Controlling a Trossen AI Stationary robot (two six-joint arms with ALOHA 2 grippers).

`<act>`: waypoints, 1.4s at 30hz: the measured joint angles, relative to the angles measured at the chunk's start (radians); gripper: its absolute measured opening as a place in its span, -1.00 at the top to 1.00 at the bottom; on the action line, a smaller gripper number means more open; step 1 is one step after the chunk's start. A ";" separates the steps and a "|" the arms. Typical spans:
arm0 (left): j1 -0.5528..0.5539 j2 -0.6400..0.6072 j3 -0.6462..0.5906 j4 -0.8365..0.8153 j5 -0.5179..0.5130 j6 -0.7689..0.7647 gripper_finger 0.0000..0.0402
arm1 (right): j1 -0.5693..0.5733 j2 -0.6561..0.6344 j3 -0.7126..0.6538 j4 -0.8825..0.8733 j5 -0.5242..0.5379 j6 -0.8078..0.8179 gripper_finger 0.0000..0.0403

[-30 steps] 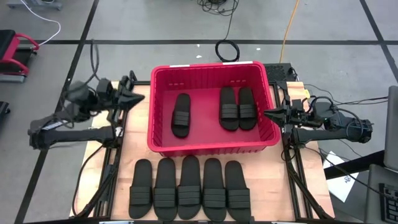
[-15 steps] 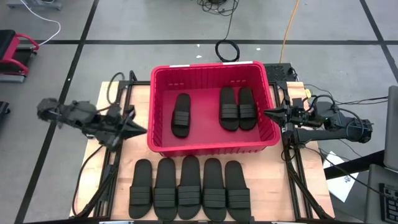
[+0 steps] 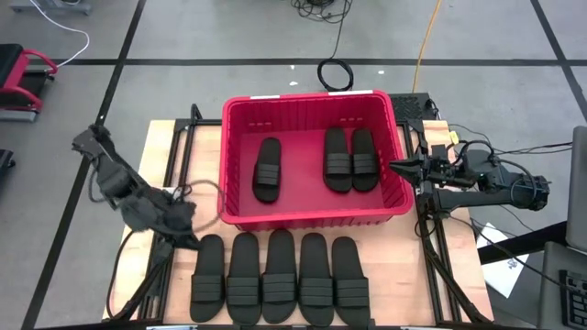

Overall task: Pick and place slides into bin
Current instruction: Put the black slides into the red bin

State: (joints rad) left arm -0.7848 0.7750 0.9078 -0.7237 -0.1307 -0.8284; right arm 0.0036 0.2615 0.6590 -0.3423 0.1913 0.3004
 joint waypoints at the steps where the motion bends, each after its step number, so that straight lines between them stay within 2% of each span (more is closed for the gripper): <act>1: -0.013 0.001 -0.012 0.000 0.001 -0.026 0.92 | 0.000 0.000 0.000 -0.001 0.000 -0.004 0.80; 6: -0.064 0.000 -0.112 0.026 0.054 -0.128 0.68 | 0.000 0.000 0.000 0.000 0.000 -0.006 0.80; 11: -0.090 0.000 -0.211 0.077 0.070 -0.180 0.34 | 0.000 0.000 0.000 0.000 -0.004 0.000 0.80; 13: -0.089 0.004 -0.241 0.101 0.105 -0.206 0.19 | 0.000 0.000 0.000 0.001 -0.005 0.001 0.80; 17: -0.088 0.005 -0.305 0.256 0.200 -0.202 -0.09 | 0.000 0.000 0.000 0.001 -0.008 0.002 0.80; 25: -0.088 0.011 -0.460 0.376 0.206 -0.281 -0.45 | 0.000 0.000 0.000 0.001 -0.008 0.025 0.80; 31: -0.087 0.027 -0.577 0.581 0.201 -0.332 -0.54 | 0.000 0.000 0.000 0.001 -0.008 0.032 0.80; 42: -0.089 0.196 -0.625 0.780 0.218 -0.274 -0.37 | 0.000 0.000 0.000 0.001 -0.008 0.032 0.80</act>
State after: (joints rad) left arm -0.8743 0.9707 0.2823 0.0568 0.0877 -1.1021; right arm 0.0036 0.2615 0.6590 -0.3412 0.1837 0.3328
